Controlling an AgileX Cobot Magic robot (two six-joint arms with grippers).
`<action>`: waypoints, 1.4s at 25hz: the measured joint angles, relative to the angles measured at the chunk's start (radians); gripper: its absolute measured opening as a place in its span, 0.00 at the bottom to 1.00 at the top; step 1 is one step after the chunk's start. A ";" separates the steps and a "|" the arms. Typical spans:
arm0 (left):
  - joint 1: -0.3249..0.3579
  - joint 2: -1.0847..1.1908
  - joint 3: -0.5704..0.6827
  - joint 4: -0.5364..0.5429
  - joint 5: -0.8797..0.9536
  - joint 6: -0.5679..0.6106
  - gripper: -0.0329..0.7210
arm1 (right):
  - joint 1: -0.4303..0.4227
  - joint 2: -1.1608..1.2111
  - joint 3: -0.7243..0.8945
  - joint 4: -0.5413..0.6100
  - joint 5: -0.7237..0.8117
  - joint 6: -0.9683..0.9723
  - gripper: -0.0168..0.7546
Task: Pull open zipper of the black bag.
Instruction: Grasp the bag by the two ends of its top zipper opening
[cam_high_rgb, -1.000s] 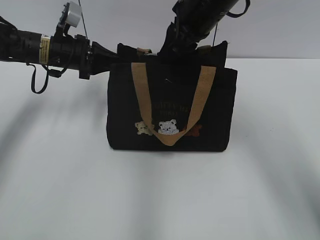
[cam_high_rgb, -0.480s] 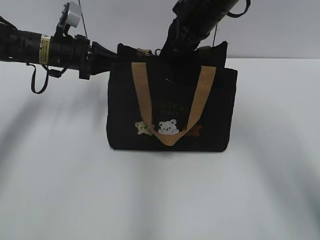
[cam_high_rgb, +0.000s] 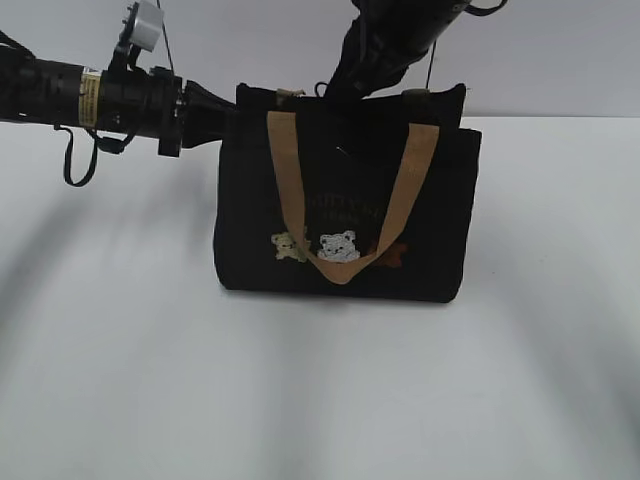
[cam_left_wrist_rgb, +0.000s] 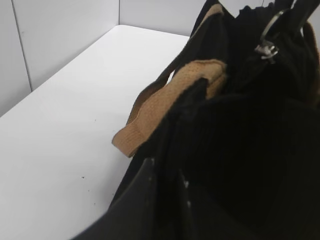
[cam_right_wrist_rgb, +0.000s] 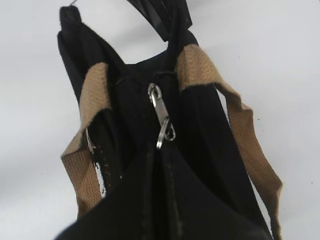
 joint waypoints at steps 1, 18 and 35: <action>0.000 0.000 0.000 -0.004 -0.002 0.000 0.09 | 0.000 -0.006 0.000 0.000 0.000 0.000 0.01; 0.000 0.000 -0.001 0.006 0.014 0.000 0.09 | 0.000 0.030 0.001 0.062 0.012 0.047 0.16; 0.000 0.000 -0.001 0.006 0.014 0.000 0.09 | 0.000 0.030 -0.001 0.196 -0.129 0.142 0.45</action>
